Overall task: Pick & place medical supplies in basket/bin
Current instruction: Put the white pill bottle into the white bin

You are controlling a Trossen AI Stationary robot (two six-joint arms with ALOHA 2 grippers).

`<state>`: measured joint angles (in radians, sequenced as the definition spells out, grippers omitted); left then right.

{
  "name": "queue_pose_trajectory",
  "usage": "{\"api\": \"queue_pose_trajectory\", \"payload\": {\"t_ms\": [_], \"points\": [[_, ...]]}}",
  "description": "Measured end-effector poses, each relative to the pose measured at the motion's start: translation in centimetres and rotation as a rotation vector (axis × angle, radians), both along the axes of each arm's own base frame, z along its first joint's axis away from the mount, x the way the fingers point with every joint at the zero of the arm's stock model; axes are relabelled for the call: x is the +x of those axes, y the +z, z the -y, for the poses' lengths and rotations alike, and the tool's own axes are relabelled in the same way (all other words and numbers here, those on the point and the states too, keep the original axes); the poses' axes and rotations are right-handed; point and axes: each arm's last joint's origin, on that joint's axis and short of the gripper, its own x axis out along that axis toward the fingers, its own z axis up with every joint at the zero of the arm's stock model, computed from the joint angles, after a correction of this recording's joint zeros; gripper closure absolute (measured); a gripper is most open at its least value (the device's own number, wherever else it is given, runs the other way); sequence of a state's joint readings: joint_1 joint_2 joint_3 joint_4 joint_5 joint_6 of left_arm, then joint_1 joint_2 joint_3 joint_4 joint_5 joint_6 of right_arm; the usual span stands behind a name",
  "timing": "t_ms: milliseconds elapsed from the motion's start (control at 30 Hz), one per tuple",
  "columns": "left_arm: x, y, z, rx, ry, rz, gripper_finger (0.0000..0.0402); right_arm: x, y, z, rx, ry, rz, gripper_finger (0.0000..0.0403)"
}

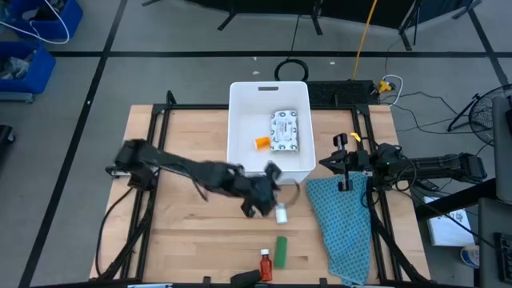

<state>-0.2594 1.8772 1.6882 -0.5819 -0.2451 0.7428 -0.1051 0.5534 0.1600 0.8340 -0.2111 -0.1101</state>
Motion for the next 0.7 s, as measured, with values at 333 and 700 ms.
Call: {"api": "queue_pose_trajectory", "payload": {"t_ms": [333,700], "points": [[2.7,-6.4,4.9,0.351,-0.203,-0.100,0.0093,0.1,-0.1,0.0,0.030,0.012,-0.021,0.0403],[3.4,-7.9,4.8,0.205,-0.455,-0.130,0.0057,0.3,-0.5,-0.1,0.031,0.064,-0.068,0.0403]]}}
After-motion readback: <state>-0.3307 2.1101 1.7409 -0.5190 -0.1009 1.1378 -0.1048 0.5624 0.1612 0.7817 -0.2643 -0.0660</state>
